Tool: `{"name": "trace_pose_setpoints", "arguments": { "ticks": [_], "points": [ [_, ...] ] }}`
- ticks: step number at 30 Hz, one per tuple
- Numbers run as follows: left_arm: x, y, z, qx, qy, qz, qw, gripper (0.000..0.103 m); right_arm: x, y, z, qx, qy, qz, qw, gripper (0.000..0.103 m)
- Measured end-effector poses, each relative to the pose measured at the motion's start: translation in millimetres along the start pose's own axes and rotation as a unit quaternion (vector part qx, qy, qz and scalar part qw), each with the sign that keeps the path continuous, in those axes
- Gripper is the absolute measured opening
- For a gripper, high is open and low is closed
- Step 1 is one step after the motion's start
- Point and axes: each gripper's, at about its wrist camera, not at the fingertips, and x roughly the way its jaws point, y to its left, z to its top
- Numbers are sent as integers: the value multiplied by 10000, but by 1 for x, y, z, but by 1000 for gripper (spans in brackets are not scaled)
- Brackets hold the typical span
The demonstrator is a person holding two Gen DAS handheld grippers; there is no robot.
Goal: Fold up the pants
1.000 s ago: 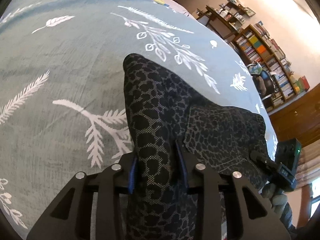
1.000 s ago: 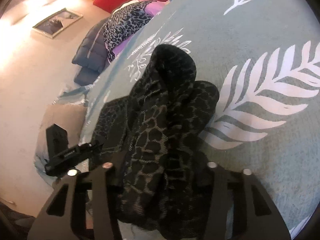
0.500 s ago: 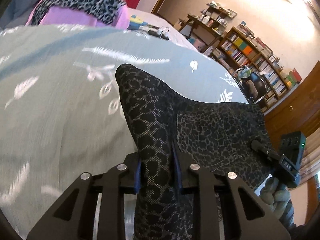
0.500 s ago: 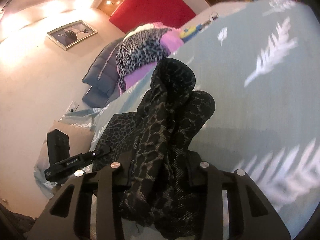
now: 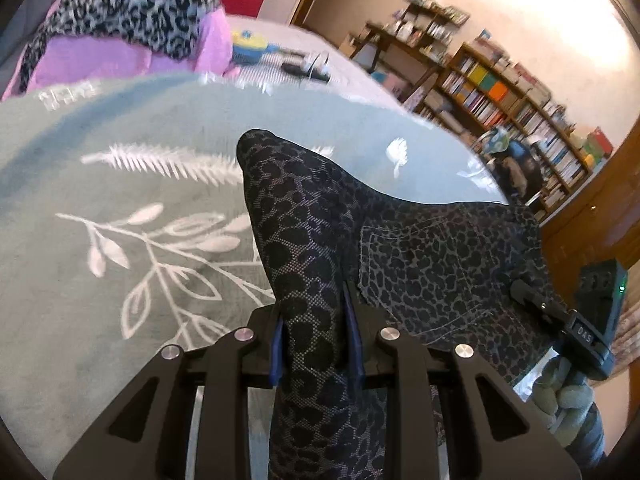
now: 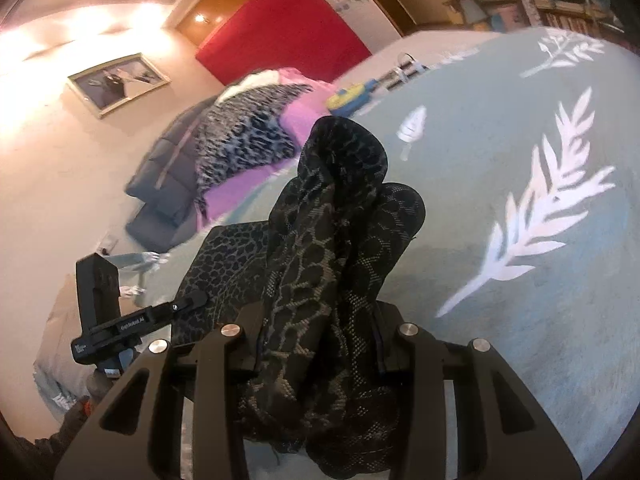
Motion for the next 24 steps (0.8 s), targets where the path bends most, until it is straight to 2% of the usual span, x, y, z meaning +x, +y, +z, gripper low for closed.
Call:
{"name": "trace_pose_setpoints", "arguments": {
  "ticks": [3,6,8,10,12,14,16,20,24],
  "points": [
    [24,5,-7,4,163,283,9995,30,12,-21,-10,138,141,-188,9996,40],
    [30,9,-13,-64,142,269,9995,37,15,-34,-20,268,241,-315,9989,49],
    [32,11,-14,-57,157,282,9995,44,14,-39,-25,332,259,-352,9985,51],
    [33,14,-15,-43,114,513,9986,65,11,-39,-28,306,237,-453,9982,56],
    [34,17,-16,-123,97,606,9980,71,6,-32,-28,204,175,-582,9979,57],
    [36,21,-16,-246,145,665,9974,73,0,-28,-29,89,137,-769,9969,61],
    [34,18,-15,-196,113,785,9967,73,-6,-17,-26,-126,-56,-1131,9935,69],
    [24,3,-18,246,7,1199,9925,72,-22,-5,-16,-320,-469,-1602,9855,71],
    [19,-8,-19,435,-69,1390,9893,73,-23,31,-12,-1044,-563,-1418,9828,71]
  ]
}}
